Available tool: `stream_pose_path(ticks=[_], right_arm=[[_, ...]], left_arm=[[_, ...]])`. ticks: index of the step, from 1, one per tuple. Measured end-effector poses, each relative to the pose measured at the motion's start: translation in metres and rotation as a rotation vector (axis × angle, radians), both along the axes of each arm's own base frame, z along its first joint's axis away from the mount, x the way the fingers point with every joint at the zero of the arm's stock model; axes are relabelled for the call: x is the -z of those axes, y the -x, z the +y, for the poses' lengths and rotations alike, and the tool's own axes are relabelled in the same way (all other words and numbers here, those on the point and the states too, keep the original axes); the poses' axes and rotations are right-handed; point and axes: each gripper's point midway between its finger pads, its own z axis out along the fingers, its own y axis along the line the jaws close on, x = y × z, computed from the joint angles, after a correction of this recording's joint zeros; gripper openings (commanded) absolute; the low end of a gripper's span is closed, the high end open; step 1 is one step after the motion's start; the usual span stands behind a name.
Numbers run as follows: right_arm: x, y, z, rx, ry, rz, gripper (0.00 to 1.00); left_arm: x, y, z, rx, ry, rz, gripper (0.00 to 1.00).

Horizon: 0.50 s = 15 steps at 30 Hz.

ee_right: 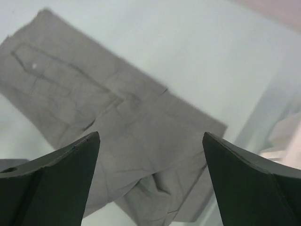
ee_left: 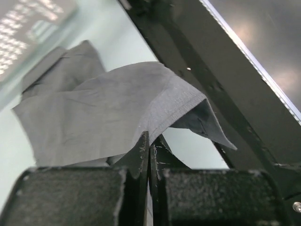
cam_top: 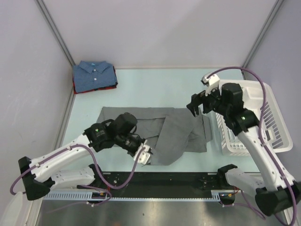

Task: Fold and stack the long sleeve shirts
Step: Fold the shirt

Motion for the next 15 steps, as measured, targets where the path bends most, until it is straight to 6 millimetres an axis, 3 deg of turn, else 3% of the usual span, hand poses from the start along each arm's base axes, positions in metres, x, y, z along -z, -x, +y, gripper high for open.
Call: stream_pose_path(ticks=[3, 6, 9, 12, 15], right_arm=[[0.045, -0.011, 0.016, -0.074, -0.002, 0.149, 0.65], [0.1, -0.021, 0.034, -0.131, -0.003, 0.323, 0.49], [0.146, -0.024, 0.047, -0.164, -0.007, 0.471, 0.42], [0.174, -0.024, 0.058, -0.196, -0.013, 0.557, 0.41], [0.2, -0.02, 0.066, -0.231, 0.001, 0.631, 0.39]], left_arm=[[0.02, 0.018, -0.003, 0.065, -0.065, -0.005, 0.0], [0.024, 0.027, -0.011, 0.096, -0.08, 0.009, 0.0], [0.011, 0.027, -0.03, 0.093, -0.068, 0.057, 0.0], [-0.013, 0.021, -0.058, 0.096, -0.018, 0.059, 0.0], [-0.025, 0.017, -0.072, 0.064, 0.009, 0.089, 0.0]])
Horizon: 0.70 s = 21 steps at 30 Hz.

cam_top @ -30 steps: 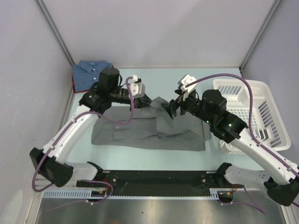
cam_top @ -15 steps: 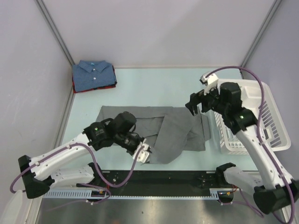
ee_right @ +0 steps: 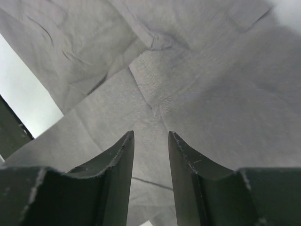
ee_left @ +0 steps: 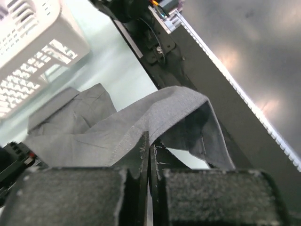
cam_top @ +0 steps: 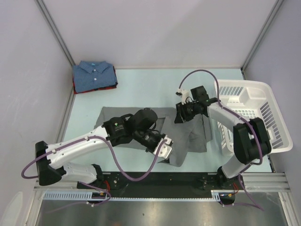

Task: Fold and stack the long sleeve shirts
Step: Fold the shirt

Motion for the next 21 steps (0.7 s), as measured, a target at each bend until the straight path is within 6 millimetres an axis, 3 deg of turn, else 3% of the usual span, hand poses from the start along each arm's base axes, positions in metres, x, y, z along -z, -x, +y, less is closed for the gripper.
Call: stream_pose_path(ticks=[2, 4, 8, 13, 17, 21], right_arm=[[0.016, 0.003, 0.001, -0.016, 0.016, 0.042, 0.4], [0.031, 0.008, 0.0, -0.028, 0.031, 0.085, 0.42], [0.036, 0.012, -0.011, -0.023, 0.039, 0.114, 0.64], [0.001, 0.001, -0.018, -0.019, 0.027, 0.03, 0.74], [-0.034, -0.011, -0.018, -0.04, 0.022, -0.075, 0.76], [-0.041, -0.011, -0.024, -0.06, 0.039, -0.099, 0.75]], left_arm=[[-0.002, -0.007, -0.003, -0.053, -0.001, 0.046, 0.0], [-0.002, -0.028, -0.002, -0.159, 0.003, 0.114, 0.0], [0.014, -0.1, 0.023, -0.466, -0.001, 0.25, 0.0], [0.057, -0.17, 0.083, -0.832, -0.021, 0.437, 0.04], [0.083, -0.198, 0.125, -1.024, -0.016, 0.538, 0.05], [0.105, -0.216, 0.165, -1.18, -0.003, 0.605, 0.05]])
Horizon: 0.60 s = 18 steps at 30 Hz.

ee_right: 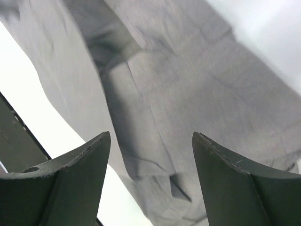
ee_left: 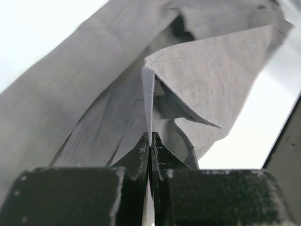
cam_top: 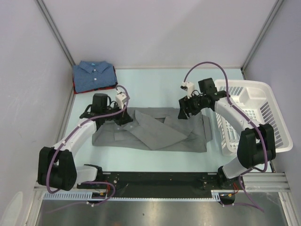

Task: Fold and stack the long sleeve shirts
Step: Fold the shirt

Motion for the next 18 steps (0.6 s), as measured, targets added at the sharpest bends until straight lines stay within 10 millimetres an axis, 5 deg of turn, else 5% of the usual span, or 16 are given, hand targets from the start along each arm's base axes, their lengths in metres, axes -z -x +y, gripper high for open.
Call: stream_pose_path(ticks=[12, 18], right_arm=[[0.033, -0.003, -0.02, -0.007, 0.114, 0.093, 0.68], [0.026, -0.03, -0.025, 0.007, 0.162, 0.036, 0.62]], left_arm=[[0.048, -0.017, 0.062, -0.231, 0.002, 0.101, 0.04], [0.07, -0.012, 0.082, -0.26, -0.062, 0.172, 0.37]])
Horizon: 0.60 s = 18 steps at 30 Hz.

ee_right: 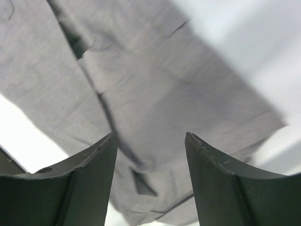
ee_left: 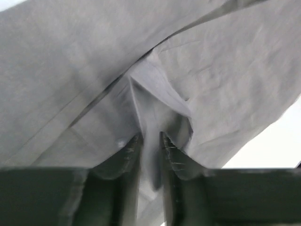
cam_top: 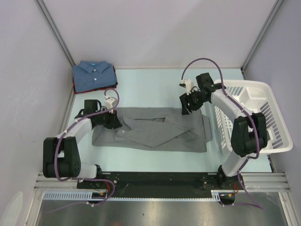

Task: Fold and stack the long sleeve shirts
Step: Fold the shirt

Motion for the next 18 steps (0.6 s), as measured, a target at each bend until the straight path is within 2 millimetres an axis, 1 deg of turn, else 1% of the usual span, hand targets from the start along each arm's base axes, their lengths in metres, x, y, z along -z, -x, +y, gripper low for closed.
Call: stream_pose_path(ticks=[1, 2, 3, 4, 6, 10, 12, 14, 16, 18], right_arm=[[-0.001, -0.005, -0.001, 0.001, 0.009, -0.01, 0.62], [-0.002, -0.012, -0.002, 0.001, 0.023, -0.027, 0.61], [-0.002, -0.02, -0.003, -0.001, 0.039, -0.044, 0.59], [0.0, -0.028, -0.005, -0.002, 0.059, -0.058, 0.57], [0.006, -0.039, -0.009, -0.005, 0.099, -0.076, 0.55], [0.027, -0.059, -0.019, -0.022, 0.186, -0.08, 0.49], [0.037, -0.069, -0.024, -0.033, 0.225, -0.081, 0.49], [0.048, -0.076, -0.027, -0.048, 0.264, -0.076, 0.5], [0.056, -0.079, -0.032, -0.059, 0.298, -0.073, 0.52], [0.065, -0.08, -0.038, -0.074, 0.338, -0.065, 0.53]], left_arm=[[0.003, 0.0, 0.004, 0.008, -0.018, 0.013, 0.46], [0.004, 0.001, 0.007, 0.021, -0.034, 0.036, 0.51], [0.003, 0.0, 0.011, 0.036, -0.049, 0.044, 0.56], [-0.002, -0.004, 0.016, 0.063, -0.067, 0.036, 0.58], [-0.014, -0.014, 0.029, 0.1, -0.108, 0.01, 0.58], [-0.045, -0.053, 0.056, 0.191, -0.232, -0.113, 0.58], [-0.052, -0.071, 0.064, 0.231, -0.28, -0.142, 0.58], [-0.048, -0.085, 0.07, 0.261, -0.312, -0.137, 0.58], [-0.035, -0.096, 0.076, 0.281, -0.336, -0.107, 0.58], [-0.02, -0.104, 0.082, 0.292, -0.356, -0.071, 0.58]])
